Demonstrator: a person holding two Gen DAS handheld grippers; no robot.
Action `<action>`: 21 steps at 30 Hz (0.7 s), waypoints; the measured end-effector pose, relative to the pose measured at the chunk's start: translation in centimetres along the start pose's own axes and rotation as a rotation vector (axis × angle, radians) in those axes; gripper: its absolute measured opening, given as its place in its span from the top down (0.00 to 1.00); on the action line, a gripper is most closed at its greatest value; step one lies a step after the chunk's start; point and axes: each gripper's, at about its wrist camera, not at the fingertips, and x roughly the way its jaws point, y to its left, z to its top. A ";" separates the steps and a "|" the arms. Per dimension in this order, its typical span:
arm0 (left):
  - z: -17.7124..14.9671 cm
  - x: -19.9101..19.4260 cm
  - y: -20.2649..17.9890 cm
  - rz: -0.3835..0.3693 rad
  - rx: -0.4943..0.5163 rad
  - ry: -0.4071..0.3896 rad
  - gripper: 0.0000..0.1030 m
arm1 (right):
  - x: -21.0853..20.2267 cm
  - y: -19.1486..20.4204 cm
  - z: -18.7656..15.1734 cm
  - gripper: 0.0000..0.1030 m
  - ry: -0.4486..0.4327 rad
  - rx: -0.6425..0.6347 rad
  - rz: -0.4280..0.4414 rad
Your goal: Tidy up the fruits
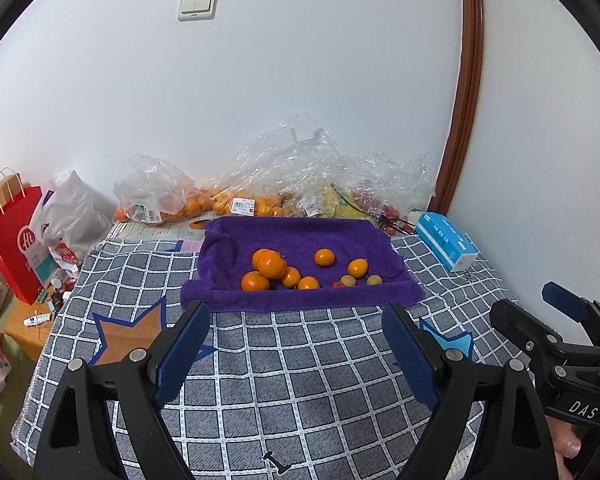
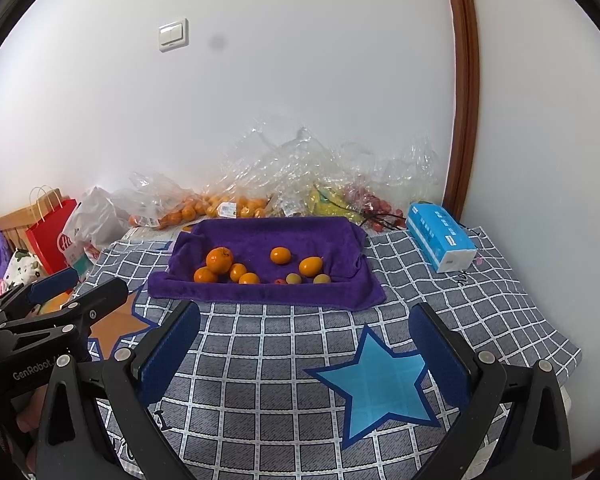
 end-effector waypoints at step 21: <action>0.0 -0.2 -0.2 0.002 -0.008 -0.007 0.15 | -0.3 0.2 0.1 0.01 -0.005 -0.002 0.001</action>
